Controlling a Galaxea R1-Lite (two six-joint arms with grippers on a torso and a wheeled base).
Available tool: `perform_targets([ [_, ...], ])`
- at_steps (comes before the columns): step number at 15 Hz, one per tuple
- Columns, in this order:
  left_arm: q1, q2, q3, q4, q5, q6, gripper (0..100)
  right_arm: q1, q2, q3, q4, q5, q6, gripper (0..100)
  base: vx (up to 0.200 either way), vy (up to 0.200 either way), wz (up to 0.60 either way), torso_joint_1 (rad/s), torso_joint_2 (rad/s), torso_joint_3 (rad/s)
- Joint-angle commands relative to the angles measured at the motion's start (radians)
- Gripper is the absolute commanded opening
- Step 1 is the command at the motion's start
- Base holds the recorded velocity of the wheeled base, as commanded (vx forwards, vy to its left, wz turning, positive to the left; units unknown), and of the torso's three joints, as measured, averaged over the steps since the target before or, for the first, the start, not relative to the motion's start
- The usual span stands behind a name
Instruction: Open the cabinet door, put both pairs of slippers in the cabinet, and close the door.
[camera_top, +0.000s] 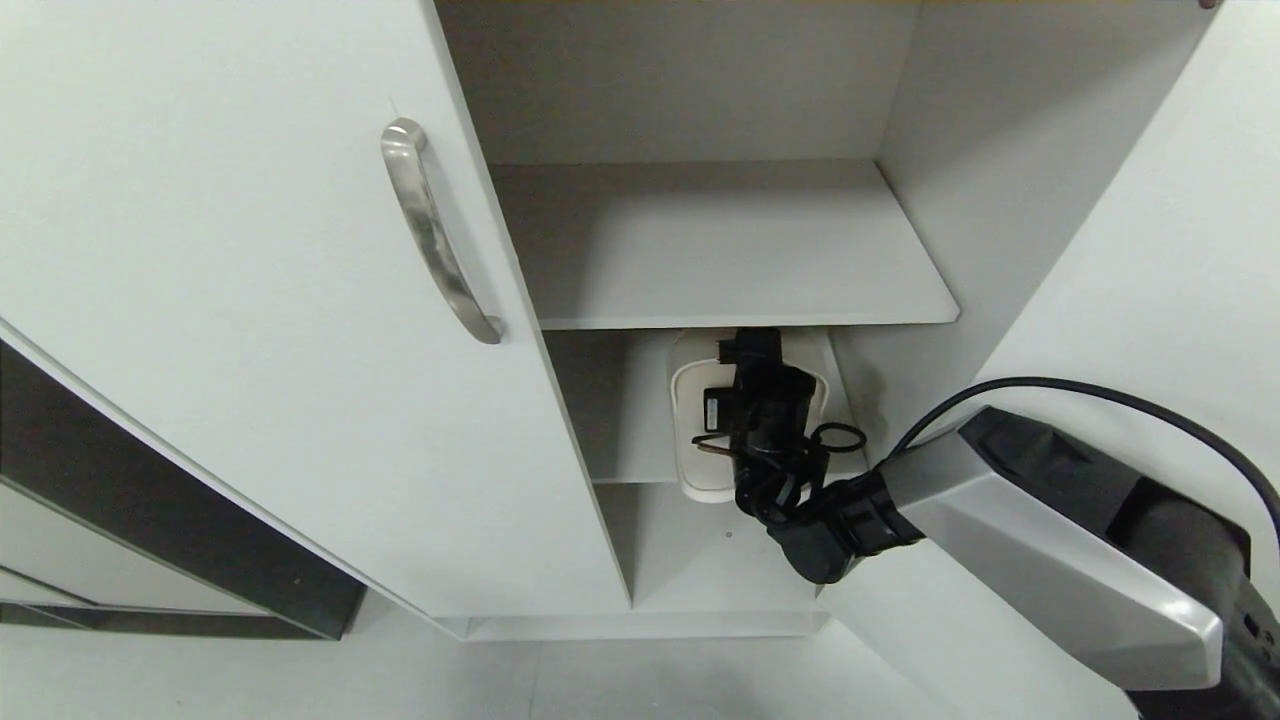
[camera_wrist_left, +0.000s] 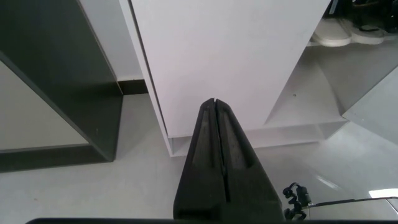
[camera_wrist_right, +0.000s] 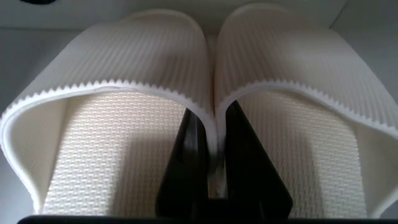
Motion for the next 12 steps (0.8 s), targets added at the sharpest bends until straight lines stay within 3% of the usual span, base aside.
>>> perform_targets([
  [1,0.0,0.002,0.0,0.0,0.0,-0.001,0,-0.002,0.004,-0.004,-0.001,0.001,0.0,0,0.0,0.0,0.0,0.0,0.0,0.0],
  [4,0.0,0.002,0.0,0.0,0.0,-0.001,0,-0.008,0.007,-0.004,-0.001,-0.001,0.001,0,0.0,0.0,0.0,0.0,0.0,0.0],
  [5,0.0,0.002,0.0,0.0,0.0,-0.001,0,-0.008,0.007,-0.004,-0.001,0.001,0.003,100,0.0,0.0,0.0,0.0,0.0,0.0],
  [9,0.0,0.002,0.0,0.0,0.0,-0.001,0,-0.002,-0.01,0.007,-0.005,-0.002,0.003,100,0.0,0.0,0.0,0.0,0.0,0.0],
  [12,0.0,0.002,0.0,0.0,0.0,-0.003,0,0.023,-0.068,0.104,-0.015,-0.006,0.001,100,0.0,0.0,0.0,0.0,0.0,0.0],
])
